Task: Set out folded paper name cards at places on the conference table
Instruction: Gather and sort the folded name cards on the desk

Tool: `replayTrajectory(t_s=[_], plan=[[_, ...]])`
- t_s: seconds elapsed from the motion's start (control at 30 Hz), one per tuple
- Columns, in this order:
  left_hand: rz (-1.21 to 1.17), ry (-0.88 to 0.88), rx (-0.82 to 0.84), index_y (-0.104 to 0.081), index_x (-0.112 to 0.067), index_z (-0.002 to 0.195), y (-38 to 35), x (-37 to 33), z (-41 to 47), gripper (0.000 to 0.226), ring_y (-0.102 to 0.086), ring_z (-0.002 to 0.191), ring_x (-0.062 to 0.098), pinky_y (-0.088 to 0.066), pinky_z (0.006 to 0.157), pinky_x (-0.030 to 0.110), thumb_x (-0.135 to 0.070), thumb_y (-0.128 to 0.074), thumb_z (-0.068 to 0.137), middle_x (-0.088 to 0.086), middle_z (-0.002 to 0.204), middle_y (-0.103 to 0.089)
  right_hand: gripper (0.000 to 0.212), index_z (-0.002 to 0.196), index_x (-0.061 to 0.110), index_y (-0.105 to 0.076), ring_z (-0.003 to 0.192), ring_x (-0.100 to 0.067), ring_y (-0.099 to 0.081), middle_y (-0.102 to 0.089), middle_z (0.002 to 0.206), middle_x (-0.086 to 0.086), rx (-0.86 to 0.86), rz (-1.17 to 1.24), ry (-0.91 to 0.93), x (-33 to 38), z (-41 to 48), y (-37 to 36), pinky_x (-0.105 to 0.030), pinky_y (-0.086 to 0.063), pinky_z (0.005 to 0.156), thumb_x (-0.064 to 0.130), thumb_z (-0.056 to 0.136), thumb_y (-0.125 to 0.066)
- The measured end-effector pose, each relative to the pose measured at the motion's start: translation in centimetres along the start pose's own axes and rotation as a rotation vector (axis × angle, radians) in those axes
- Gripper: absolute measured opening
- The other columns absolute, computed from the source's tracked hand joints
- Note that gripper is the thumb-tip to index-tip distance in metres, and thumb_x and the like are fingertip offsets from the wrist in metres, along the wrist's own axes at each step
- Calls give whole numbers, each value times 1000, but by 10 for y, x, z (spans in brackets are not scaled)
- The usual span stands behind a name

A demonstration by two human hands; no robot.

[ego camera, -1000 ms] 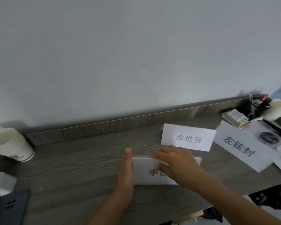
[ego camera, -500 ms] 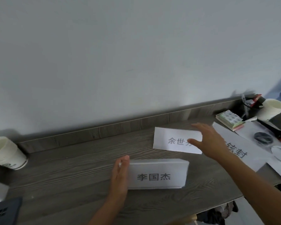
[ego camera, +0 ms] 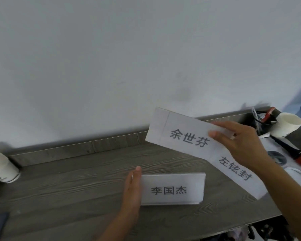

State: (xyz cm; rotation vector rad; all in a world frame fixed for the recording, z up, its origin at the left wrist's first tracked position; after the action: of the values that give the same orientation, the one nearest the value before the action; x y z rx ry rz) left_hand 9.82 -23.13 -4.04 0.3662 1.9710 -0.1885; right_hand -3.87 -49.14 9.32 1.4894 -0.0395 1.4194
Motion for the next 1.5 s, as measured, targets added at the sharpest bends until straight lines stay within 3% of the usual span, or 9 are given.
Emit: replayTrajectory(t_s=[0.17, 0.37, 0.53, 0.67, 0.77, 0.97, 1.23, 1.4, 1.5], plan=[[-145, 133, 51, -72, -27, 104, -24, 26, 6, 87, -67, 99, 32, -49, 94, 55, -92, -39, 56, 10, 107, -72, 16, 95, 46, -63, 86, 2, -60, -63, 99, 30, 155, -31, 165, 13, -36, -7, -12, -49, 62, 47, 79, -62], [-244, 163, 134, -71, -10, 98, -25, 13, 6, 79, -65, 102, 38, -44, 98, 59, -74, -33, 72, 23, 111, -69, 37, 101, 40, -70, 91, 10, -55, -62, 93, 31, 226, -127, 142, -28, -61, -52, -13, -41, 68, 60, 77, -50], [-105, 50, 136, -52, -32, 127, -30, -1, 7, 78, -55, 116, 20, -40, 106, 47, -76, -47, 63, -2, 128, -55, 43, 108, 41, -66, 94, 8, -52, -60, 103, 27, 268, -218, 156, -41, -67, -71, -11, -41, 74, 64, 79, -45], [80, -134, 70, -62, -23, 95, -33, -11, 7, 18, -53, 81, 2, -43, 74, 23, -34, -47, 94, -10, 93, -60, 53, 123, 39, -56, 108, -2, -53, -57, 120, 19, 176, -74, -3, -65, -59, -37, -31, -47, 92, 64, 76, -55], [105, -140, 39, -63, -8, 88, -35, -16, 5, 26, -47, 63, 10, -40, 56, 24, -26, -45, 96, 2, 74, -54, 59, 132, 28, -51, 114, -18, -53, -58, 126, 1, -88, -292, -216, -108, -53, 19, -44, -48, 92, 44, 78, -69], [70, -63, -5, -67, 6, 88, -36, -3, 22, 44, -57, 65, 27, -43, 58, 29, -34, -49, 93, 17, 74, -63, 49, 111, 23, -66, 75, -16, -66, -72, 92, 0, 127, -423, -564, -176, -77, 39, -38, -57, 68, 53, 72, -70], [84, -45, 35, -65, 2, 87, -38, -1, 22, 47, -58, 61, 25, -43, 54, 29, -40, -45, 94, 16, 73, -65, 26, 95, 25, -73, 71, -9, -73, -77, 85, 5, 69, 297, -211, -58, -47, 66, -23, -57, 60, 21, 70, -76], [-77, 60, 151, -75, -16, 90, -34, 9, 28, 69, -68, 91, 38, -50, 88, 58, -75, -43, 75, 20, 98, -73, 31, 106, 42, -69, 83, -1, -66, -73, 92, 18, 398, -46, 0, -11, -41, -2, -26, -56, 69, 41, 75, -73], [-148, 104, 170, -74, -15, 92, -21, 12, 31, 70, -66, 96, 34, -50, 89, 49, -68, -29, 84, 18, 102, -72, 36, 113, 47, -62, 93, 3, -60, -69, 104, 23, 493, -246, 83, -15, -43, -43, -31, -51, 85, 50, 77, -66]])
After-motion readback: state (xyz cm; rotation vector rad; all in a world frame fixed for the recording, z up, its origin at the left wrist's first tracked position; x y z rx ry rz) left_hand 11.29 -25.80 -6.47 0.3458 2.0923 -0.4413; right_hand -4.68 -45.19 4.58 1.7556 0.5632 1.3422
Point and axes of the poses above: each hand's wrist, its own z-axis towards the middle knuckle, its own y-axis out of the back of the hand, x = y × z, the point moved 7 cm from there along z, towards the middle knuckle
